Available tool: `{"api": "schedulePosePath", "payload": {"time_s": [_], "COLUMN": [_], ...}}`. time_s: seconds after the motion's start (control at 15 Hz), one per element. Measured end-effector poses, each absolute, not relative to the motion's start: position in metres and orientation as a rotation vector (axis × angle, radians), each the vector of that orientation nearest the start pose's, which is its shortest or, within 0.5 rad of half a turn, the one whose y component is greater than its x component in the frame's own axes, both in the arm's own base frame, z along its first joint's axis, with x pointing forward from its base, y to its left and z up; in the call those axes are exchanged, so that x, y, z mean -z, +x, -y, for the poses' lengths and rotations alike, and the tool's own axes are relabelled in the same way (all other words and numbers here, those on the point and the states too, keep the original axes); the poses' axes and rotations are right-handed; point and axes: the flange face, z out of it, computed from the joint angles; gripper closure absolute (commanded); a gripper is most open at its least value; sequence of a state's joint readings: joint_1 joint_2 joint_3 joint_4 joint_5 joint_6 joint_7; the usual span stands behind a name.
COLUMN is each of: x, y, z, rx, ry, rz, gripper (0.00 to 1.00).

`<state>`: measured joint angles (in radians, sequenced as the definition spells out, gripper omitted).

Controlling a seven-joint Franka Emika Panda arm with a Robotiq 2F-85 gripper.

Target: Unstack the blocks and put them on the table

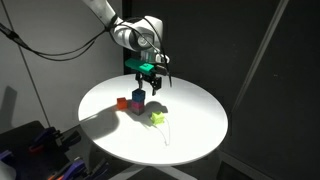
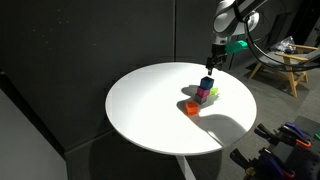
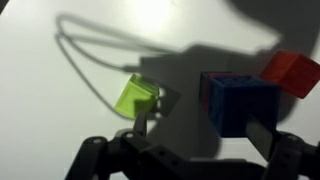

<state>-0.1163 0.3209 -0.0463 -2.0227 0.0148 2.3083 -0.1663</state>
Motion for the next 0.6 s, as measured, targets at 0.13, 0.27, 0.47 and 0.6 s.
{"api": "schedulePosePath", "payload": {"time_s": [0.13, 0.27, 0.47, 0.6], "x": [-0.289, -0.290, -0.292, -0.294], "y": [0.586, 0.584, 0.579, 0.575], "z": [0.091, 0.086, 0.080, 0.076], "rx": [-0.032, -0.021, -0.015, -0.016], "ry": [-3.135, -3.128, -3.123, -3.121], "rz": [-0.016, -0.041, -0.104, -0.152], "gripper": [0.00, 0.00, 0.00, 0.00]}}
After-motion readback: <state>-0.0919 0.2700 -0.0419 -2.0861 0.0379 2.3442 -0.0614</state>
